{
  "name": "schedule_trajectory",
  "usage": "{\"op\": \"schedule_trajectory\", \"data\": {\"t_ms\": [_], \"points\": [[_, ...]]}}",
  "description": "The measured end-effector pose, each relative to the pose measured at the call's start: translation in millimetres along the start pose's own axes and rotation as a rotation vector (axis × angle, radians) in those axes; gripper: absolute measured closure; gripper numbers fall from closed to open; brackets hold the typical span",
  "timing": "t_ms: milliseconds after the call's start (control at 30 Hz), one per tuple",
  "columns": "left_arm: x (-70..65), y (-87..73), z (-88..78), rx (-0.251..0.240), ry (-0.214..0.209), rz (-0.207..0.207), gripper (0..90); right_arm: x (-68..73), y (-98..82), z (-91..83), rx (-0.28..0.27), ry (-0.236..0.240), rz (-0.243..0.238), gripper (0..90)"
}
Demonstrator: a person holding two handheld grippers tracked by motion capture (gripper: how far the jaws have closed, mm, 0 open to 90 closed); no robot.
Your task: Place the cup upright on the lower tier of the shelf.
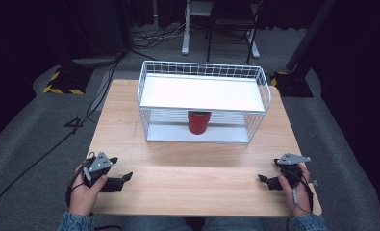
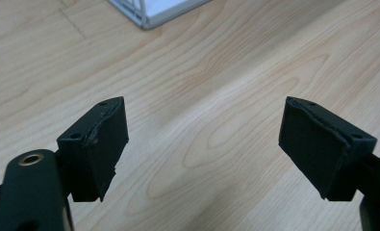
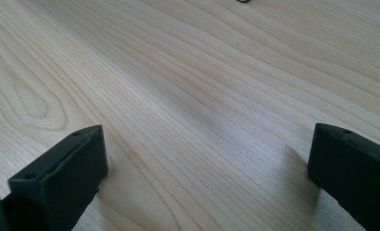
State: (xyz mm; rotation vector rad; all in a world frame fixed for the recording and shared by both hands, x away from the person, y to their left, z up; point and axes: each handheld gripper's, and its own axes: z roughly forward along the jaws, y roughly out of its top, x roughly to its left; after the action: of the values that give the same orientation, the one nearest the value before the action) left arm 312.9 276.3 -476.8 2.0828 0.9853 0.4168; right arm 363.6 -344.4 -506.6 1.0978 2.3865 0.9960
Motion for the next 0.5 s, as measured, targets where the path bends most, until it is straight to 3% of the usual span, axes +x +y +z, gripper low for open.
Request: {"op": "schedule_trajectory", "data": {"t_ms": [233, 367, 433, 500], "points": [[11.1, -19.5, 5.5, 0.072, 0.021, -0.035, 18.3, -0.1, 0.0, 0.0, 0.0, 0.0, 0.0, 0.4], [12.4, -25.8, 9.3, 0.123, 0.013, -0.02, 18.3, 0.0, 0.0, 0.0, 0.0, 0.0, 0.0, 0.4], [12.9, -26.9, 8.9, 0.124, 0.017, 0.027, 16.8, -0.1, 0.0, 0.0, -0.001, 0.0, -0.001, 0.4], [13.2, -27.9, 8.5, 0.114, 0.01, 0.018, 16.3, -0.1, 0.0, 0.1, -0.001, 0.0, -0.001, 0.4]]}}
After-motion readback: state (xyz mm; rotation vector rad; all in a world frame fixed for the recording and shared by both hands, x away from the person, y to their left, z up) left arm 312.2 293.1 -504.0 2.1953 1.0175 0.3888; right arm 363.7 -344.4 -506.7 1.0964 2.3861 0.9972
